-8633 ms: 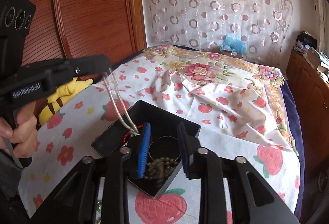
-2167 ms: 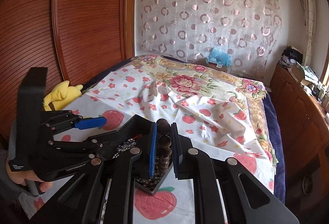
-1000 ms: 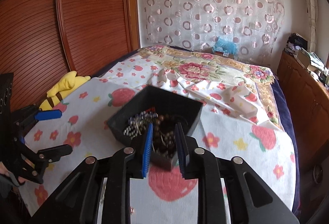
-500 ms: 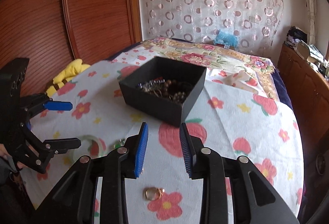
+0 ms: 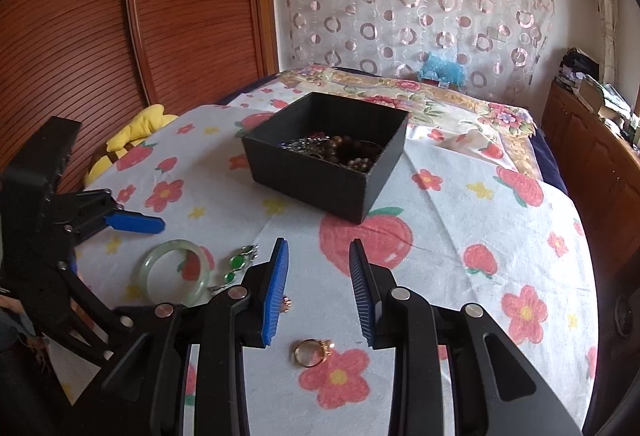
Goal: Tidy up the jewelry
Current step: 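Move both open tools back to the remaining jewelry on the sheet, then grasp the jade bangle with the left tool while the right tool grasps the green pendant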
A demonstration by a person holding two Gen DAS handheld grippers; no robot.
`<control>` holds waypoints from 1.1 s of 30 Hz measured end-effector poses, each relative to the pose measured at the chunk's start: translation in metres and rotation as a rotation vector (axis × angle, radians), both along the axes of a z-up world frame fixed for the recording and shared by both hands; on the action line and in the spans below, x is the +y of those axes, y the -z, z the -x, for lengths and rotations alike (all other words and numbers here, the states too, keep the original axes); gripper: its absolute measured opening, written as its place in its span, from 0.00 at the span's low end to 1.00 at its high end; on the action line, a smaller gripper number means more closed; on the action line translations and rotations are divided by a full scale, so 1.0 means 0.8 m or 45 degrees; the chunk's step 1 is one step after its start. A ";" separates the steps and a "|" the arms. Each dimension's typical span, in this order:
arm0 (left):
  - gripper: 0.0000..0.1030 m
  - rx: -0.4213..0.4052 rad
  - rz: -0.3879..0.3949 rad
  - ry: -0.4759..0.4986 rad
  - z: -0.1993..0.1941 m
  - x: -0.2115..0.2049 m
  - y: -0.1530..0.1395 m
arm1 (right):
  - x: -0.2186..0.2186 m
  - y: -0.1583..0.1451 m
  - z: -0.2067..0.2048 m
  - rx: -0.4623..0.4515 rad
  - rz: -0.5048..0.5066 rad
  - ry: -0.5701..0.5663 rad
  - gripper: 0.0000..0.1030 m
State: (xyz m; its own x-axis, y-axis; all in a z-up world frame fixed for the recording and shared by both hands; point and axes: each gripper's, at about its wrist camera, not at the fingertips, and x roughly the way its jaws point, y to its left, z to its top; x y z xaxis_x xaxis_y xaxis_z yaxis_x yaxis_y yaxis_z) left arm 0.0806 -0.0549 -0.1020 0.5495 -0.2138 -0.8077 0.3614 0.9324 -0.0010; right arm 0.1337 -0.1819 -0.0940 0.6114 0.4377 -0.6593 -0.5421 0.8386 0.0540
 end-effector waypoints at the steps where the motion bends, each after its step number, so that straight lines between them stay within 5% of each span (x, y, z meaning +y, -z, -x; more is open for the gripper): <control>1: 0.89 -0.001 -0.011 -0.002 0.000 -0.001 0.002 | 0.001 -0.001 0.000 0.001 0.000 -0.003 0.33; 9: 0.89 -0.024 -0.021 -0.031 0.000 0.006 0.003 | 0.011 0.006 0.001 0.036 0.003 -0.022 0.33; 13: 0.67 -0.053 -0.012 -0.039 0.006 0.009 -0.001 | 0.017 0.007 0.000 0.046 0.000 -0.032 0.33; 33: 0.67 -0.134 0.167 -0.240 0.049 0.081 -0.030 | 0.087 0.032 0.003 0.184 0.053 -0.203 0.33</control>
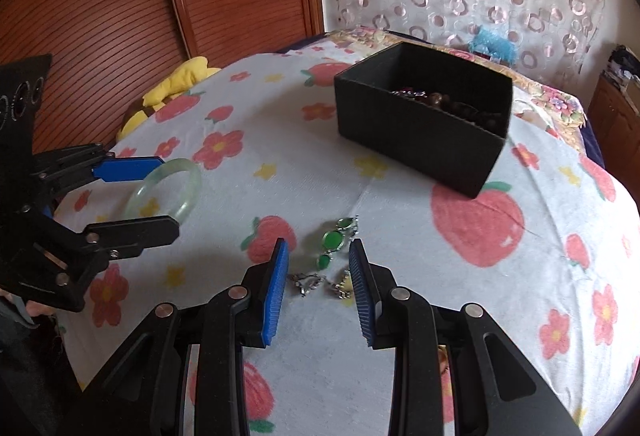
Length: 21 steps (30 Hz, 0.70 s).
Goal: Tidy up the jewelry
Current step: 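Grasp the jade bangle with the left tool while the right tool grasps the green pendant, then lift the jade bangle and green pendant and carry both over the black box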
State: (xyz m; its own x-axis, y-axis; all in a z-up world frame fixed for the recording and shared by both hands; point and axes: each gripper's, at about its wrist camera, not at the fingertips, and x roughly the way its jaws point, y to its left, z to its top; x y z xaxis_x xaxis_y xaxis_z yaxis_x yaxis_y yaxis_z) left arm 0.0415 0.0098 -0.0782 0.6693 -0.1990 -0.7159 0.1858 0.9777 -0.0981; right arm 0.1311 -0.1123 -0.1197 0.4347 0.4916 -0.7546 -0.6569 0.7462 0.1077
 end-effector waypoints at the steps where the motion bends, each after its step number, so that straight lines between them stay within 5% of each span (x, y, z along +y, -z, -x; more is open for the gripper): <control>1: 0.67 0.002 0.006 -0.003 0.002 0.001 0.001 | 0.003 0.001 -0.001 0.001 0.010 -0.002 0.33; 10: 0.67 0.011 0.028 -0.012 0.006 0.007 0.009 | 0.023 0.011 -0.013 -0.051 0.151 0.021 0.20; 21: 0.67 -0.021 0.030 -0.016 0.013 0.005 -0.001 | 0.024 0.011 -0.011 -0.045 0.159 0.018 0.14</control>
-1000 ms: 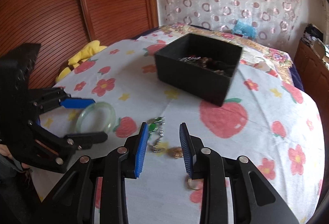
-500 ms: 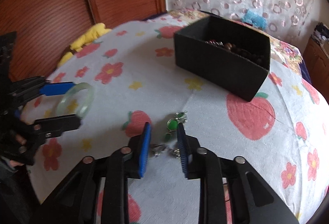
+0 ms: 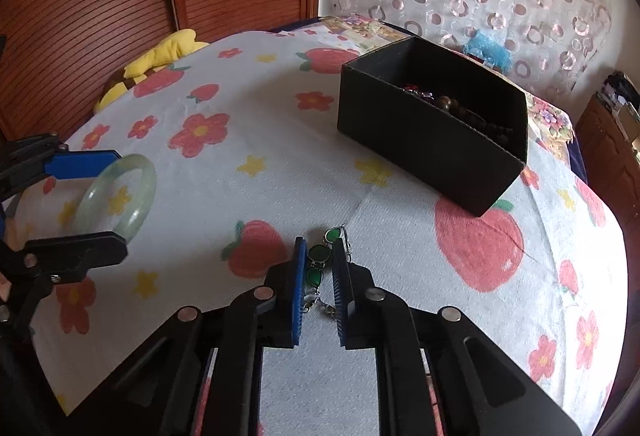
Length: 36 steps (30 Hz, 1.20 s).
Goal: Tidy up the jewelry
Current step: 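Lift the jade bangle and green pendant and carry both over the black box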
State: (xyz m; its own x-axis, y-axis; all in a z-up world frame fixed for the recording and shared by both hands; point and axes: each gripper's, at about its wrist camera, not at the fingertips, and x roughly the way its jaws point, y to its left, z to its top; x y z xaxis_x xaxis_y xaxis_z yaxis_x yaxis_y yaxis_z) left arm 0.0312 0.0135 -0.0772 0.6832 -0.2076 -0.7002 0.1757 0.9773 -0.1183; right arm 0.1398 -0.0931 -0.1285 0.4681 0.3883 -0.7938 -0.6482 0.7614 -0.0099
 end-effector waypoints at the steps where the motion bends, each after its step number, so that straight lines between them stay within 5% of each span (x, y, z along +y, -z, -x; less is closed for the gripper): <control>1: 0.67 -0.009 0.001 -0.004 0.002 0.001 -0.004 | -0.002 -0.001 0.000 0.007 -0.011 0.004 0.13; 21: 0.67 -0.131 -0.029 -0.021 -0.014 0.006 -0.068 | -0.064 -0.147 0.003 -0.271 -0.218 0.070 0.13; 36: 0.67 -0.196 -0.021 0.081 -0.114 -0.035 -0.107 | -0.102 -0.201 -0.071 -0.375 -0.316 0.083 0.14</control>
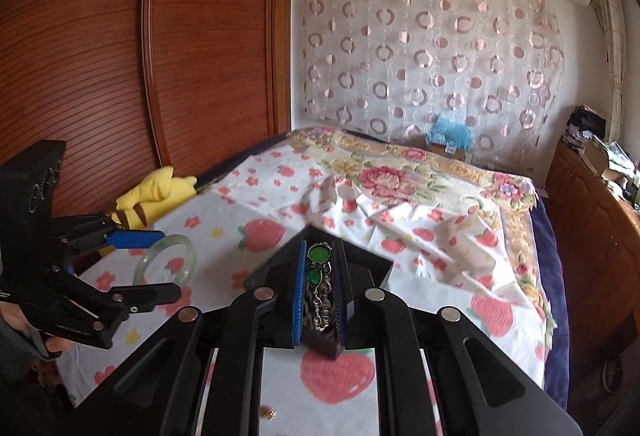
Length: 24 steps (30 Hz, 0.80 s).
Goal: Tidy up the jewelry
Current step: 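Lift the jade bangle and green pendant and carry both over the black box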
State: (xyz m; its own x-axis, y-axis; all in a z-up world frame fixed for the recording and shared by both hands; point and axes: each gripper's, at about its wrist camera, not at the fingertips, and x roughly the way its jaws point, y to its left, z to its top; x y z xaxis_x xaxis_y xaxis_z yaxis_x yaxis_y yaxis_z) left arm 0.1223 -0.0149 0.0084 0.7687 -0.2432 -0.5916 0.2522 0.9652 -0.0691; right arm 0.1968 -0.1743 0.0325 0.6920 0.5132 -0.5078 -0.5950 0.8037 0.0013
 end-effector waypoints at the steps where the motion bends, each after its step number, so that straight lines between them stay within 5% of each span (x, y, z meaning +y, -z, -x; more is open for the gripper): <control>1: 0.67 -0.003 0.004 0.004 -0.008 -0.002 -0.001 | -0.001 0.000 -0.006 -0.002 -0.002 -0.005 0.14; 11: 0.67 0.027 0.018 0.013 -0.087 -0.005 0.002 | 0.006 0.026 -0.093 0.097 -0.019 -0.037 0.14; 24: 0.67 0.086 -0.015 0.047 -0.135 -0.019 0.028 | 0.028 0.084 -0.129 0.208 0.032 -0.042 0.15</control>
